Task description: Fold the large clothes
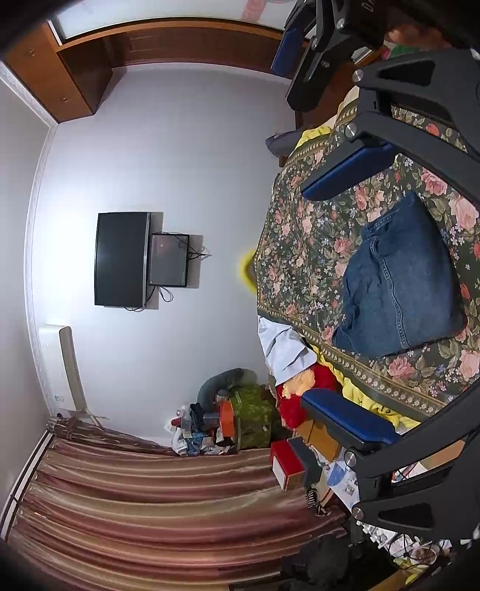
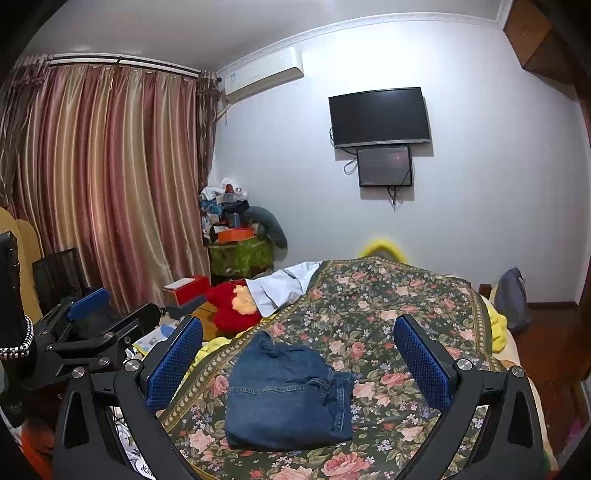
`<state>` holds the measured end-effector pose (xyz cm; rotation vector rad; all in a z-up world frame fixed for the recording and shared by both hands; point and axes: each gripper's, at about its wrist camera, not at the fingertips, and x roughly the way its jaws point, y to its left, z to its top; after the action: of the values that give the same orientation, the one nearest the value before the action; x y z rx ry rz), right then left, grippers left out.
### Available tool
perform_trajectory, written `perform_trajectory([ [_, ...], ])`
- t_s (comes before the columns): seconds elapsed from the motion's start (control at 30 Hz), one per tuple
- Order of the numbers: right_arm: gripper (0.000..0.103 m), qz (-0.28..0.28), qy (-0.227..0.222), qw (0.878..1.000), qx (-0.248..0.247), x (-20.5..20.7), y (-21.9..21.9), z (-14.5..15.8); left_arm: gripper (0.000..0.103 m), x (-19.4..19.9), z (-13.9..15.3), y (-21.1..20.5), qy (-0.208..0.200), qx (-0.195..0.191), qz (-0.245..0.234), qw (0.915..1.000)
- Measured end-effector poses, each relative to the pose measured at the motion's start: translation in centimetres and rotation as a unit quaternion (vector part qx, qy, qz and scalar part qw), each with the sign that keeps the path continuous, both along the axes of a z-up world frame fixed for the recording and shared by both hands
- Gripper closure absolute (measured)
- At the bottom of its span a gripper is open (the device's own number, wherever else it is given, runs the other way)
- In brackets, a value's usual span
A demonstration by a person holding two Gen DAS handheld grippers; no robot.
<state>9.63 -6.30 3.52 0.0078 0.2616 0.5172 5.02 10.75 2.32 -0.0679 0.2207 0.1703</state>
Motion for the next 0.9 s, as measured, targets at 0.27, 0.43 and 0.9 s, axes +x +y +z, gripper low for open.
perform_trajectory([
  [0.27,0.0,-0.004,-0.001,1.0,-0.003,-0.09,0.07,0.22,0.001,-0.18,-0.02,-0.34,0.002,0.002,-0.01,0.9999],
  [0.43,0.0,-0.008,-0.004,1.0,0.004,-0.32,-0.11,0.51,0.001,-0.16,0.06,-0.48,0.003,-0.001,-0.014,0.9999],
  [0.9,0.0,-0.017,0.001,1.0,0.008,-0.34,-0.08,0.68,0.001,-0.07,0.19,-0.53,0.008,-0.004,-0.022,0.9997],
])
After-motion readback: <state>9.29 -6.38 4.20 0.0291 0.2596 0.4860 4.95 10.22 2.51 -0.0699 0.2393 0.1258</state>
